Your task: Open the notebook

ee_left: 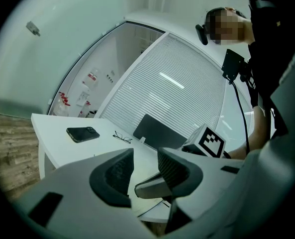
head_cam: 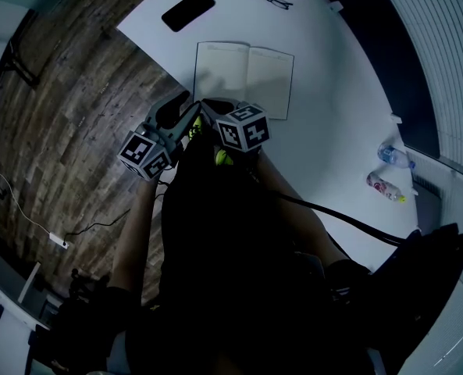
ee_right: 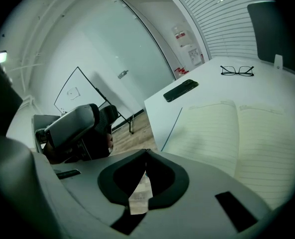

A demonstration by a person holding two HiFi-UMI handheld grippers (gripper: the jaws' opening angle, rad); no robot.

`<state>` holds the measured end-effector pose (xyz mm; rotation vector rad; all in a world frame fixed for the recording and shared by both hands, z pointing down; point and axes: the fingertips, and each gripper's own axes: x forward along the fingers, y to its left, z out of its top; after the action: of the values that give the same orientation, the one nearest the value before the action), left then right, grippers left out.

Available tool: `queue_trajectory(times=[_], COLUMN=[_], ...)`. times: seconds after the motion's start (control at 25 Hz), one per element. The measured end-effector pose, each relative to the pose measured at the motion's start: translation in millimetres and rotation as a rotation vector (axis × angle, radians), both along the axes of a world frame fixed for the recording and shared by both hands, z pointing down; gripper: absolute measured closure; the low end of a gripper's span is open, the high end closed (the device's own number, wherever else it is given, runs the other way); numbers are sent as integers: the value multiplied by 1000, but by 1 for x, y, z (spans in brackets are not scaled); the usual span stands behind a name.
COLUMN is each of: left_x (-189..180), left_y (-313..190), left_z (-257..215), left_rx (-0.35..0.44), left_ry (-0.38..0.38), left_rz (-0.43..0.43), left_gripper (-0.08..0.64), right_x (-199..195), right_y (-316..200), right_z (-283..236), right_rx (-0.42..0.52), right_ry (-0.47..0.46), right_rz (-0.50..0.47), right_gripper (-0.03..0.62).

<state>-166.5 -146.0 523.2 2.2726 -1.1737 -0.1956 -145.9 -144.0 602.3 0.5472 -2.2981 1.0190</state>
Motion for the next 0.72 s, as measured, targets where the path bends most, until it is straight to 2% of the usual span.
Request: queue_trajectory(times=[0.36,0.48,0.6,0.72], left_x=[11,14,19,26], left_y=[-7,-6,-7,-10], left_z=[-22,-26,-32,-44], left_rx=[4,-4,-4,19], left_ry=[-11,-19,-45,-61], left_rz=[12,17,33,56], left_gripper=[422,443,500,503], right_x=[15,20,26,32], right_y=[-12,-17,-23,-28], right_z=[-27,-39,-56,-73], right_rx=[60,110,156,200], right_ry=[-20,-26,-38,-42], right_rz=[29,36,42,45], right_gripper=[581,581,581,582])
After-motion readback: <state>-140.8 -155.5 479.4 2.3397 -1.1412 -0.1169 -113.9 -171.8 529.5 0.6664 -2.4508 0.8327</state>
